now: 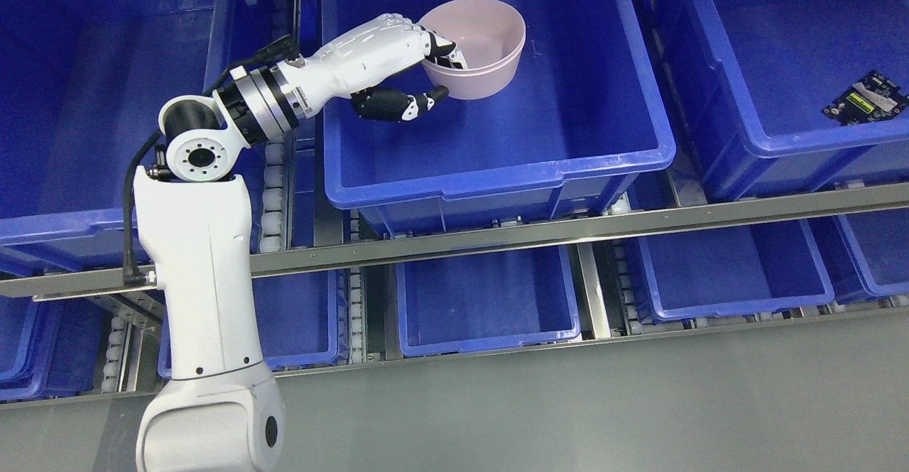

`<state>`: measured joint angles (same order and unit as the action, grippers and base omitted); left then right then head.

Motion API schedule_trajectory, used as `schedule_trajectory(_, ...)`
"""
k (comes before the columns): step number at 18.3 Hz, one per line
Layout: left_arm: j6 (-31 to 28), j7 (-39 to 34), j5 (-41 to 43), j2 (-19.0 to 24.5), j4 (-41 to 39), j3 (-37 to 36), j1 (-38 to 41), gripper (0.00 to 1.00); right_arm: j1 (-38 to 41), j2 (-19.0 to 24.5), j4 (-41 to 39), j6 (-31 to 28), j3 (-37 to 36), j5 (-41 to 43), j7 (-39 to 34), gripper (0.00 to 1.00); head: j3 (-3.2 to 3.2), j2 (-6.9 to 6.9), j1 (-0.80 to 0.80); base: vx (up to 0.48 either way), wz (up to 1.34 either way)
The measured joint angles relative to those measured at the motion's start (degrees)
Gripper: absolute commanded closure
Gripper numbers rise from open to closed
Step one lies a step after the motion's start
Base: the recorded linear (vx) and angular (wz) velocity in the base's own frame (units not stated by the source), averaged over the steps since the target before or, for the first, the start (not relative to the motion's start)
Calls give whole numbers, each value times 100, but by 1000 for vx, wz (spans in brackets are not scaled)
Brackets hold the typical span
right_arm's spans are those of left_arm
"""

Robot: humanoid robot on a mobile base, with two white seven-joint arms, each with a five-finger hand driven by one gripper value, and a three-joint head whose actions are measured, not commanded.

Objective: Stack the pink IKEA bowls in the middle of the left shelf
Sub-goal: 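Release the bowls and raise the left hand out of the bin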

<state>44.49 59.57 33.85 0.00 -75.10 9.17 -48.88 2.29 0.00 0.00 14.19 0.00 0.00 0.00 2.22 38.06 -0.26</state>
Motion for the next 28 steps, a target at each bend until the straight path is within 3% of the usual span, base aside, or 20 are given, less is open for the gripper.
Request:
schedule_trajectory(1, -5, -91, 14, 0, 121, -11, -6, 49, 0, 0, 0, 0, 0, 0, 0, 0, 0, 0, 0, 0, 0)
schedule_trajectory(3, -6, -525, 17, 1, 306, -35, -33, 22, 0, 0, 0, 0, 0, 0, 0, 0, 0, 0, 0, 0, 0)
schedule_trajectory(4, 10, -919, 12, 1, 394, -63, -49, 14, 0, 0, 0, 0, 0, 0, 0, 0, 0, 0, 0, 0, 0)
schedule_trajectory(10, -10, -3048, -806, 1, 731, -195, -61, 6, 0, 0, 0, 0, 0, 0, 0, 0, 0, 0, 0, 0, 0)
schedule_trajectory(15, -1120, -4168, -2362, 0, 661, -183, 376, 2, -1, 0, -1, 4, 0, 0, -2, 0, 0, -3, 0, 0, 0)
schedule_trajectory(21, -2295, -4837, -3587, -1, -80, -228, 1512, 0, -1, 0, 0, 30, 0, 0, -2, 0, 0, -7, 0, -3, -16)
schedule_trajectory(28, -2603, -4945, -3998, 0, -975, -386, 2337, 0, 0, 0, 0, 2, 0, 0, -5, 0, 0, -8, 0, -102, 65)
